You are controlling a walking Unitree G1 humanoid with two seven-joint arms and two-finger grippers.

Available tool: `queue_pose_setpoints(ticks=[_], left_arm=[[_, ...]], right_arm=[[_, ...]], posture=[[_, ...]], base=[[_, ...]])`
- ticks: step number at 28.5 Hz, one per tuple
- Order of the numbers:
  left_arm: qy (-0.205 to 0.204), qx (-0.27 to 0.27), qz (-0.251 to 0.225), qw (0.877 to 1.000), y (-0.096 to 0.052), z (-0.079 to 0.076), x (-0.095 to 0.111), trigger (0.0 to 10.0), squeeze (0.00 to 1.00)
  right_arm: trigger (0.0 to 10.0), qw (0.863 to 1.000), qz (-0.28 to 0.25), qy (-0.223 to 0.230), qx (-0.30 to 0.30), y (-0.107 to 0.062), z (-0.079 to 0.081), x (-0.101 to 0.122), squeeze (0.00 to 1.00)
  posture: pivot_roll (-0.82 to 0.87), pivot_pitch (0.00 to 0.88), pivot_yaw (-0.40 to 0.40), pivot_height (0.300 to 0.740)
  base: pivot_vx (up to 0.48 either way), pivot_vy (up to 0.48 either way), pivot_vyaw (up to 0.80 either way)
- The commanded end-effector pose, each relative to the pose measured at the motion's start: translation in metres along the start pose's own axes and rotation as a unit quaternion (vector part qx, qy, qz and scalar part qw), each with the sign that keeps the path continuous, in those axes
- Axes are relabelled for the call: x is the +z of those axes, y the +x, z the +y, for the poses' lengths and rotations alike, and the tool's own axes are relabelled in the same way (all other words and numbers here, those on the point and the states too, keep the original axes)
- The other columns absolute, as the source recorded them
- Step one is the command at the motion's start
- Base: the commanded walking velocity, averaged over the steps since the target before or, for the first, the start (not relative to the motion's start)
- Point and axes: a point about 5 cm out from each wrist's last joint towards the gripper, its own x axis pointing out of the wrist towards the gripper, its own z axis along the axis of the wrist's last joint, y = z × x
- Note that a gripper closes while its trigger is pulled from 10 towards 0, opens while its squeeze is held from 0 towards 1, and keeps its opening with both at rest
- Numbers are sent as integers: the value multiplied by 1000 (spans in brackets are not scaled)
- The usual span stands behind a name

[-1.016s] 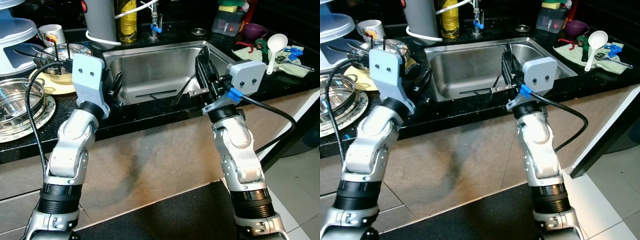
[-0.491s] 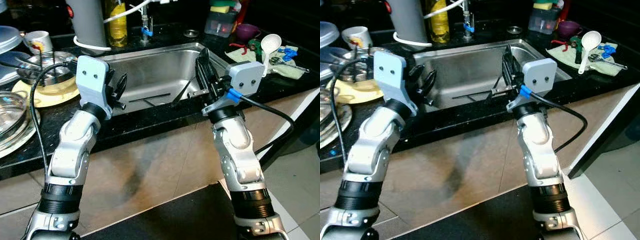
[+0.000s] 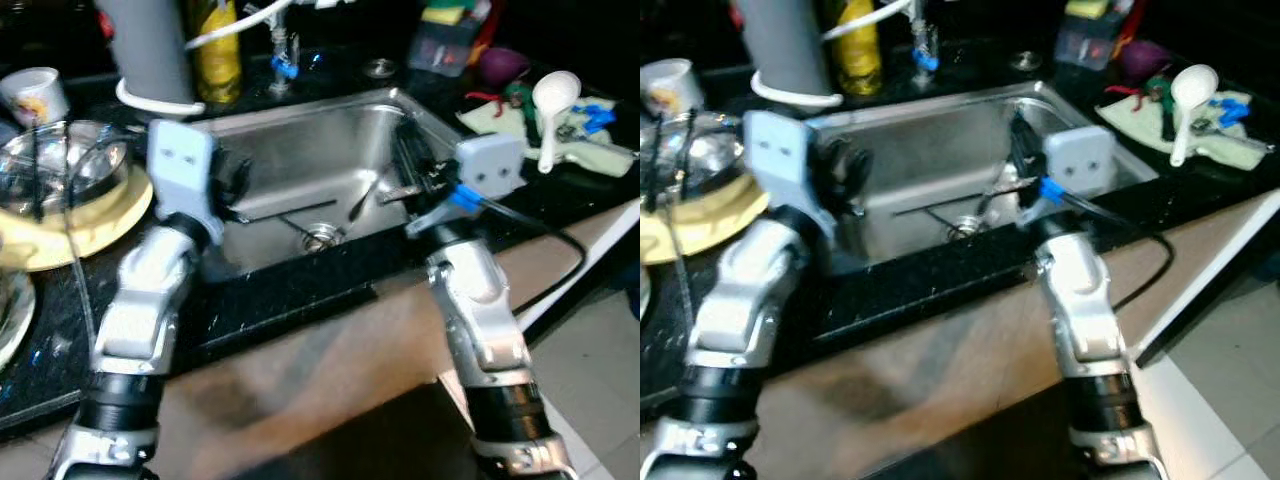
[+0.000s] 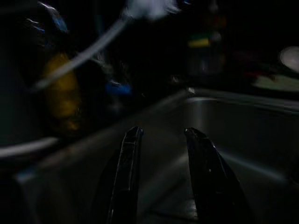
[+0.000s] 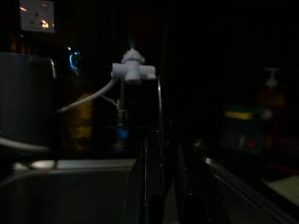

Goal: Kitchen organization

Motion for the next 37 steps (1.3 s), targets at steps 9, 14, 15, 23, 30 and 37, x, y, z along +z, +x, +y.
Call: queue_pose_setpoints(ticks=[9, 14, 15, 23, 30, 37], left_arm=[[-2, 5, 7, 1000, -5, 6, -3, 10000, 0], [-2, 0, 11, 1000, -5, 4, -4, 10000, 0], [-3, -4, 16, 1000, -4, 3, -5, 10000, 0], [-9, -21, 34, 999, -1, -5, -6, 10000, 0], [1, -25, 45, 999, -1, -5, -7, 10000, 0], [-20, -15, 56, 998, -2, -3, -10, 10000, 0]], right_arm=[[10000, 1000, -12, 7, 16, 2, 10, 4, 0], [10000, 1000, -11, 7, 16, 2, 9, 3, 0], [10000, 1000, -10, 7, 16, 2, 9, 3, 0], [10000, 1000, -2, 2, 19, 3, 6, -2, 0], [10000, 1000, 2, -1, 20, 4, 3, -3, 0], [10000, 1000, 6, 0, 23, 4, 4, -6, 0]], posture=[[-80, 166, -17, 740], [-80, 167, -18, 740], [-80, 167, -18, 740], [-78, 170, -19, 740], [-78, 170, -19, 740], [-77, 176, -19, 740]], base=[[169, 0, 0], [0, 0, 0], [0, 0, 0], [0, 0, 0], [0, -324, 0], [0, -69, 0]])
